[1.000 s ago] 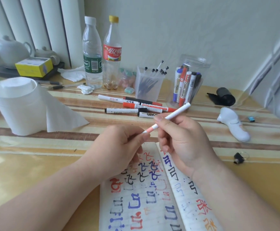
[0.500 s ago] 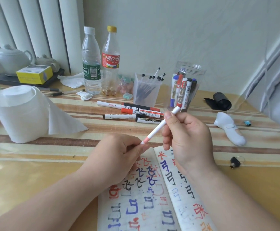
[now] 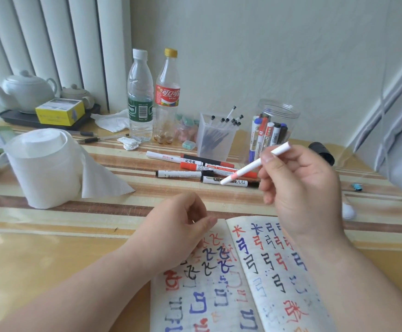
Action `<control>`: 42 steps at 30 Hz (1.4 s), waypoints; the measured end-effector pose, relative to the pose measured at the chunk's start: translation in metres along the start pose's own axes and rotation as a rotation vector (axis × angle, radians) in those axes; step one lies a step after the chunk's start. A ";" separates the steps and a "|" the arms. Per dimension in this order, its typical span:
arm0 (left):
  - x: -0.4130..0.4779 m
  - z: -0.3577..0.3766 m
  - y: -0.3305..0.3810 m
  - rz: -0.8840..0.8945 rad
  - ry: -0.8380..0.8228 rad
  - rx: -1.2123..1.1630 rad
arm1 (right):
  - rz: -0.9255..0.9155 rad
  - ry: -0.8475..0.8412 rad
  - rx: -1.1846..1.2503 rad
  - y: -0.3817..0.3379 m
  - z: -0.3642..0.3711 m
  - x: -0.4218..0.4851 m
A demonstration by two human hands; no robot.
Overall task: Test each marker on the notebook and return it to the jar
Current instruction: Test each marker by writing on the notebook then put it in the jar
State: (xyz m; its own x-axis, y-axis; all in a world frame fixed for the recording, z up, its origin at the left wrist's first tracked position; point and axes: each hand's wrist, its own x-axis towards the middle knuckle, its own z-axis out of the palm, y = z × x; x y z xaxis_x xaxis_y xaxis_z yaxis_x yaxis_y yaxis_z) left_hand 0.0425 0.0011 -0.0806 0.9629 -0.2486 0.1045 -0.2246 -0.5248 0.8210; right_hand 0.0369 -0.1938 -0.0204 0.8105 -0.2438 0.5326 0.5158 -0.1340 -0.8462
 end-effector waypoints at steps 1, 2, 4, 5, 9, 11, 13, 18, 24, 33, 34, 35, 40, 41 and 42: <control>0.000 0.000 -0.001 0.002 0.000 0.033 | -0.023 0.008 -0.029 -0.005 -0.002 0.006; -0.001 0.000 -0.002 0.009 0.005 0.059 | -0.043 0.025 -0.059 -0.009 -0.004 0.014; -0.001 0.000 -0.002 0.021 0.007 0.090 | -0.075 0.081 -0.123 -0.017 -0.008 0.034; -0.001 0.000 -0.003 0.025 0.006 0.104 | -0.088 0.112 -0.165 -0.020 -0.010 0.046; 0.000 0.002 -0.005 0.039 0.012 0.132 | -0.134 0.232 -0.313 -0.028 -0.019 0.099; 0.000 0.003 -0.005 0.031 0.007 0.126 | -0.150 0.262 -0.379 -0.027 -0.021 0.125; 0.000 0.004 -0.004 0.028 -0.003 0.126 | -0.114 0.277 -0.450 -0.022 -0.023 0.148; 0.000 0.004 -0.003 0.041 -0.011 0.145 | 0.036 0.264 -0.580 -0.005 -0.023 0.179; 0.000 0.004 -0.002 0.042 -0.015 0.143 | 0.023 0.226 -0.565 0.004 -0.013 0.150; 0.000 0.003 -0.002 0.051 -0.004 0.133 | 0.137 -0.636 -1.210 0.049 0.017 0.077; 0.000 0.003 -0.002 0.052 -0.002 0.121 | 0.143 -0.679 -1.289 0.052 0.020 0.073; 0.000 0.003 -0.002 0.055 0.000 0.103 | 0.147 -0.699 -1.350 0.056 0.022 0.071; 0.000 -0.001 0.001 0.065 -0.016 0.025 | 0.097 -0.731 -1.464 0.067 0.029 0.072; 0.000 -0.002 0.002 0.060 -0.031 0.005 | 0.083 -0.746 -1.491 0.069 0.030 0.073; -0.001 -0.003 0.003 0.056 -0.045 -0.007 | 0.076 -0.760 -1.515 0.070 0.030 0.073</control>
State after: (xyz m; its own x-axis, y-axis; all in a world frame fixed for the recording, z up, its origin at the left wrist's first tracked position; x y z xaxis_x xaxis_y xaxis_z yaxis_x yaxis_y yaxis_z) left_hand 0.0416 0.0023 -0.0762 0.9412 -0.3140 0.1246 -0.2763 -0.5035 0.8186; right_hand 0.1403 -0.1918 -0.0404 0.9917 0.1289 -0.0002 0.1281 -0.9850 0.1157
